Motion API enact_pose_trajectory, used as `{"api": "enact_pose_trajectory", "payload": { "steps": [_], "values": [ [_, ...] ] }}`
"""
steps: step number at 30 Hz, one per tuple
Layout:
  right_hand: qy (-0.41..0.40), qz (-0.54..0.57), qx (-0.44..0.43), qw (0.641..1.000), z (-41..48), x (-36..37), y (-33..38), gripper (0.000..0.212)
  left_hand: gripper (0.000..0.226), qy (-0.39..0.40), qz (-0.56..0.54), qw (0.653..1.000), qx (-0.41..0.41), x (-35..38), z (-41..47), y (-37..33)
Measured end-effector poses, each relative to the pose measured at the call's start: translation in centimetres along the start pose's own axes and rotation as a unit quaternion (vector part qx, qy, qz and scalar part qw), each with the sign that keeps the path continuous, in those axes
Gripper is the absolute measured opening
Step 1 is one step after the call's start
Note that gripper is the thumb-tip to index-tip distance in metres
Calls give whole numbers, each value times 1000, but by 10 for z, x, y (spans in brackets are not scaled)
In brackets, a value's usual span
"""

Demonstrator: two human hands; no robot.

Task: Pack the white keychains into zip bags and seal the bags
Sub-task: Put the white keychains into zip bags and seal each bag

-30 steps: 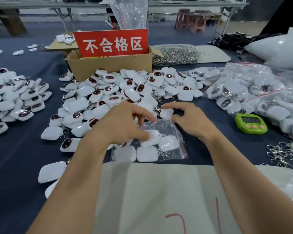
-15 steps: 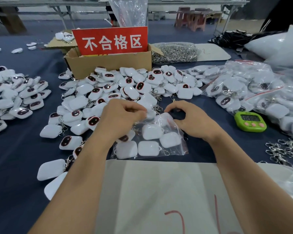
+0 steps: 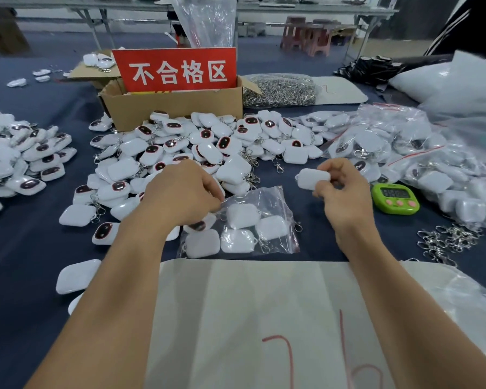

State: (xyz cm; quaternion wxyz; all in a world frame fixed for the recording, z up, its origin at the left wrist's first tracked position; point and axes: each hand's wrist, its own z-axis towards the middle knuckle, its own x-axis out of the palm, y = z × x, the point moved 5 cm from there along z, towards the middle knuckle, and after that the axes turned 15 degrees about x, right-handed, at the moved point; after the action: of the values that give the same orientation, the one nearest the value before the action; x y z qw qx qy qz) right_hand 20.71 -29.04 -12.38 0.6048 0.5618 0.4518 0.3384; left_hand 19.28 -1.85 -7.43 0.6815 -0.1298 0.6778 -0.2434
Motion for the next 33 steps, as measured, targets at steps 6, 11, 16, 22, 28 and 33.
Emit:
{"api": "enact_pose_trajectory", "payload": {
  "steps": [6, 11, 16, 22, 28, 33],
  "values": [
    [25, 71, -9, 997, -30, -10, -2, 46, 23, 32, 6, 998, -51, -4, -7, 3],
    [34, 52, -6, 998, -29, -9, 1, 41, 33, 38, -8, 999, 31, -8, -4, -17],
    [31, 59, 6, 998, -22, -10, 2, 37, 80, 156, 24, 985, 68, 19, -4, -25],
    [26, 64, 17, 997, -19, -10, 4, 37, 68, 102, 0, 989, 105, 24, 2, -28],
    [40, 101, 60, 992, -22, -8, 3, 35, 39, 57, 18, 990, 126, 49, 2, -49],
    [57, 144, 101, 983, -24, -10, 3, 25, 25, -40, -117, 985, 118, 49, 6, -48]
  ]
}}
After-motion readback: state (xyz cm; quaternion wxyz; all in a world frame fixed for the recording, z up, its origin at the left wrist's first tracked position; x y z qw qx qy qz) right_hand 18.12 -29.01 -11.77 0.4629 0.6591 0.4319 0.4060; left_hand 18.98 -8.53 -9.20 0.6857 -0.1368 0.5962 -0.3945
